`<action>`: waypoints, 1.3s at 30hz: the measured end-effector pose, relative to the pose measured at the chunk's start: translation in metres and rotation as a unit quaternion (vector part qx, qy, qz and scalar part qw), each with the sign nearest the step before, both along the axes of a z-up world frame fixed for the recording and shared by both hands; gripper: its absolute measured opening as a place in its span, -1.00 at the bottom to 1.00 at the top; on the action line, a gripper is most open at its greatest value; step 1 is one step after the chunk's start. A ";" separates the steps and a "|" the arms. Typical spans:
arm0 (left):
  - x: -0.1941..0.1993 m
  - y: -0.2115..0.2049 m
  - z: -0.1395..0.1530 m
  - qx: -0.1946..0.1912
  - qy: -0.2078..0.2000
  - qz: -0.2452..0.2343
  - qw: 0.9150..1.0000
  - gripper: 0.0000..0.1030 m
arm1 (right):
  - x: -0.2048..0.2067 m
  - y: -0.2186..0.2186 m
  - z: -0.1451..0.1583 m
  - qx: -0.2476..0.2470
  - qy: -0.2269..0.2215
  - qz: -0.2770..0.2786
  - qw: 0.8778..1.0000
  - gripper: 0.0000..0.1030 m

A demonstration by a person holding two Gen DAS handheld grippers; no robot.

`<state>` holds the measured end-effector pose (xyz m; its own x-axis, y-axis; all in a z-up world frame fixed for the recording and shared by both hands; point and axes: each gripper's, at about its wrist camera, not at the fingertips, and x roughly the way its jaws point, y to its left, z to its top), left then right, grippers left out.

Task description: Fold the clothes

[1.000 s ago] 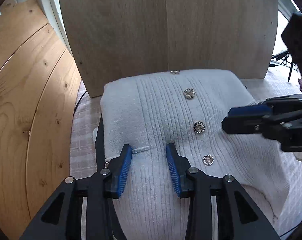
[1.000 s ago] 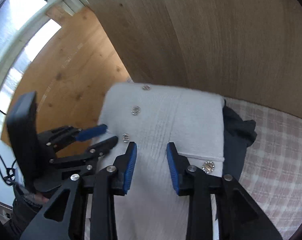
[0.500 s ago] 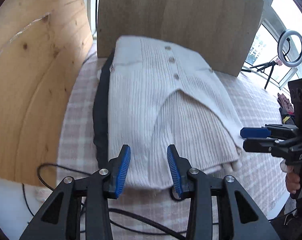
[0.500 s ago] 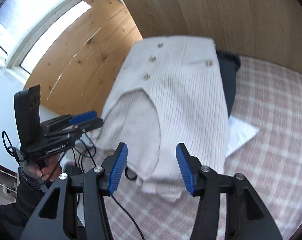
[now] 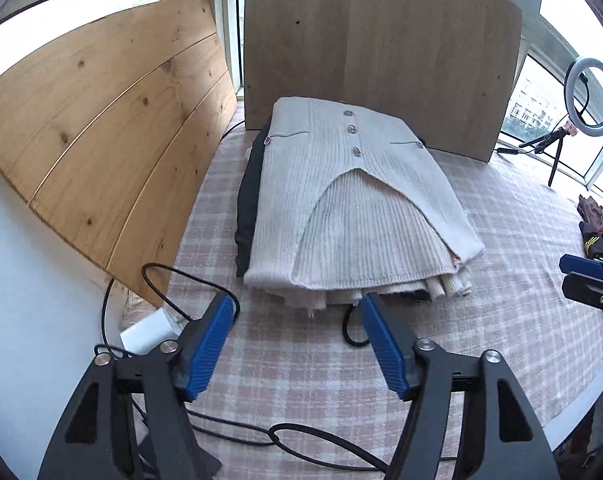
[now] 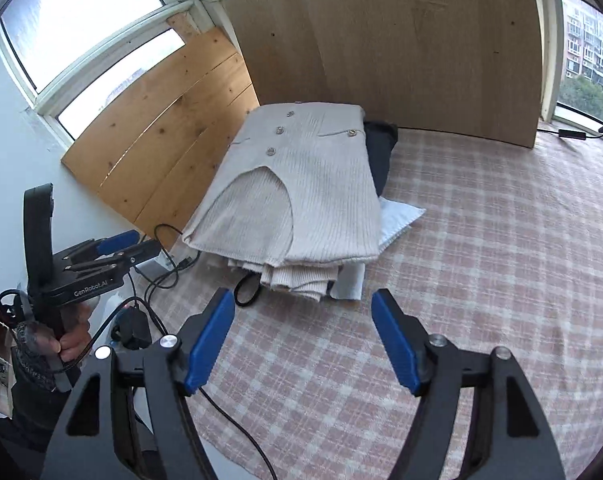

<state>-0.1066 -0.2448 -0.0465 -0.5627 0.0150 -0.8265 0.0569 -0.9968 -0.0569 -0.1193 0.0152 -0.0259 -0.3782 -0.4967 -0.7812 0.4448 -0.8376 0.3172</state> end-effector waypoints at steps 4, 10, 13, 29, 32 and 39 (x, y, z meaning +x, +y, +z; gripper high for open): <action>0.023 0.017 -0.007 0.032 -0.019 0.001 0.999 0.34 | 0.016 0.010 -0.015 0.010 -0.029 -0.021 0.999 0.36; 0.061 0.044 -0.008 0.037 -0.040 -0.002 0.998 0.43 | 0.046 0.020 -0.020 0.031 -0.046 -0.025 0.998 0.36; 0.076 0.054 -0.007 0.038 -0.048 0.009 0.998 0.43 | 0.061 0.022 -0.015 0.033 -0.035 -0.019 0.999 0.36; 0.186 0.169 0.042 0.010 -0.005 0.060 0.998 0.44 | 0.154 0.115 0.003 0.035 -0.011 0.041 0.999 0.36; 0.204 0.191 0.045 0.010 -0.004 0.065 0.998 0.44 | 0.171 0.140 0.008 0.041 0.006 0.041 0.998 0.36; 0.238 0.233 0.053 -0.002 0.010 0.073 0.997 0.45 | 0.198 0.192 0.017 0.046 0.033 0.038 0.998 0.36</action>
<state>0.1314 -0.0117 0.0068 -0.5748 -0.0708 -0.8152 0.1996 -0.9783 -0.0557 0.0784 0.2074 -0.0091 -0.3947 -0.4536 -0.7990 0.5255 -0.8248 0.2087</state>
